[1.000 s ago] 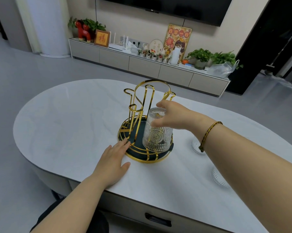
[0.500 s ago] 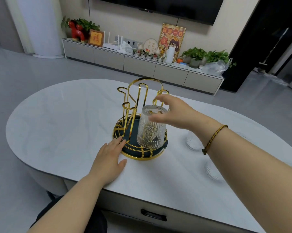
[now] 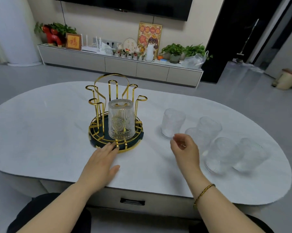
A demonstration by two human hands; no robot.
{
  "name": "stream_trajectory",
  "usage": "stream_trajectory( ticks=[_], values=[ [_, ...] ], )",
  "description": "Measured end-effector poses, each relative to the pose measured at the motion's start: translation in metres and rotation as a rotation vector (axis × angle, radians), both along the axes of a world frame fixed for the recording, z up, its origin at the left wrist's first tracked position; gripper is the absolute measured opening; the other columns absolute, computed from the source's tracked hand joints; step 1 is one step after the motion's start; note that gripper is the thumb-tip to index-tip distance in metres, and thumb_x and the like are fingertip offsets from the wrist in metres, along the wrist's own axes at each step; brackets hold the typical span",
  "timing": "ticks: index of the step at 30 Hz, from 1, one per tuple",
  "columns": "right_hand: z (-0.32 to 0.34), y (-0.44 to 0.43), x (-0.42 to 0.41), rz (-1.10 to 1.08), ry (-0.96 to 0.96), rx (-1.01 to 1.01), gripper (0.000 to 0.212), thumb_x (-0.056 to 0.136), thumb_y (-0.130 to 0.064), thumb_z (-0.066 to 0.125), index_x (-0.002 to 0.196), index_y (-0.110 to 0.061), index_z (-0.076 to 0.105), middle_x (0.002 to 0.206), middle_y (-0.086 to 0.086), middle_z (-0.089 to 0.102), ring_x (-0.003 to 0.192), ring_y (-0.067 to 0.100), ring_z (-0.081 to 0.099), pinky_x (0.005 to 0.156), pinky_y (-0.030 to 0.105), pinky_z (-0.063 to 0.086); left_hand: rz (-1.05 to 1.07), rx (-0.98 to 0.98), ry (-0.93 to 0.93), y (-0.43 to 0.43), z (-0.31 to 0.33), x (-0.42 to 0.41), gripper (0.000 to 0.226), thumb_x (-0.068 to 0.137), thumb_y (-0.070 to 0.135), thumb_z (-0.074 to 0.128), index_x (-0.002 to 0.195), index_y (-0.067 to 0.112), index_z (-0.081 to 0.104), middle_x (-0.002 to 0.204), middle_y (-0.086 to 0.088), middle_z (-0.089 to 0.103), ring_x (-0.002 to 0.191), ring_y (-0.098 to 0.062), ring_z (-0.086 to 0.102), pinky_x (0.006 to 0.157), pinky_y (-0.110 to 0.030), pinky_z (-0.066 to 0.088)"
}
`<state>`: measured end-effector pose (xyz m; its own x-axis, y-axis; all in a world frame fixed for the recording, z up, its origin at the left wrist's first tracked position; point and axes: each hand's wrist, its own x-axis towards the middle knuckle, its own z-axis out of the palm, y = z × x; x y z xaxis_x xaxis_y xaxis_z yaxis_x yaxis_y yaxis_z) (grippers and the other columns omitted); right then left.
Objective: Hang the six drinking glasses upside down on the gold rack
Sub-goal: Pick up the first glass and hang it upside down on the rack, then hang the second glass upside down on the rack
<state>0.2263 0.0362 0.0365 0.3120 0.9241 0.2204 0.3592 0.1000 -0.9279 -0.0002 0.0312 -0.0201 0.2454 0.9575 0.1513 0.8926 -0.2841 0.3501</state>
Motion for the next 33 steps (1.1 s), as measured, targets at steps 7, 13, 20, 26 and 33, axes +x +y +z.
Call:
stream_trajectory(
  ticks=[7, 13, 20, 26, 33],
  values=[
    [-0.05, 0.014, -0.004, 0.081, 0.006, -0.232, 0.067, 0.08, -0.021, 0.059, 0.136, -0.012, 0.022, 0.143, 0.005, 0.03, 0.13, 0.017, 0.029, 0.099, 0.022, 0.025, 0.035, 0.011, 0.072, 0.005, -0.01, 0.003, 0.068, 0.088, 0.037, 0.048, 0.141, 0.013, 0.011, 0.155, -0.004, 0.005, 0.142, -0.017, 0.002, 0.116, -0.031, 0.004],
    [-0.056, 0.052, -0.013, 0.006, 0.012, -0.202, 0.088, 0.077, -0.019, 0.063, 0.139, -0.009, 0.002, 0.152, 0.007, 0.01, 0.139, 0.018, 0.01, 0.108, 0.024, 0.01, 0.053, 0.047, 0.082, 0.007, -0.014, 0.002, 0.07, 0.088, 0.039, 0.048, 0.141, 0.013, 0.009, 0.154, -0.004, 0.006, 0.142, -0.017, 0.001, 0.113, -0.029, -0.003],
    [-0.06, 0.097, -0.014, -0.198, 0.101, -0.201, 0.099, 0.071, -0.019, 0.068, 0.139, -0.01, -0.002, 0.15, 0.015, 0.016, 0.137, 0.027, 0.019, 0.111, 0.035, 0.022, 0.062, 0.041, 0.083, 0.01, -0.012, -0.001, 0.075, 0.076, 0.049, 0.032, 0.14, 0.014, 0.015, 0.153, -0.003, 0.017, 0.142, -0.018, 0.008, 0.11, -0.029, -0.003],
    [-0.062, 0.112, -0.014, -0.321, 0.12, -0.174, 0.093, 0.071, -0.021, 0.068, 0.139, -0.013, 0.004, 0.148, 0.013, 0.024, 0.132, 0.027, 0.031, 0.101, 0.033, 0.032, 0.038, 0.049, 0.149, 0.008, -0.001, -0.006, 0.067, 0.074, 0.046, 0.037, 0.124, 0.002, 0.049, 0.127, -0.016, 0.057, 0.119, -0.036, 0.05, 0.107, -0.014, -0.006],
    [-0.06, 0.108, -0.016, -0.333, 0.113, -0.152, 0.08, 0.065, -0.021, 0.072, 0.128, -0.006, 0.025, 0.131, 0.013, 0.046, 0.114, 0.031, 0.049, 0.089, 0.039, 0.045, 0.056, 0.099, 0.043, 0.008, -0.005, -0.013, 0.068, 0.077, 0.048, 0.04, 0.132, 0.009, 0.037, 0.14, -0.01, 0.044, 0.134, -0.027, 0.032, 0.112, -0.026, 0.012]
  ],
)
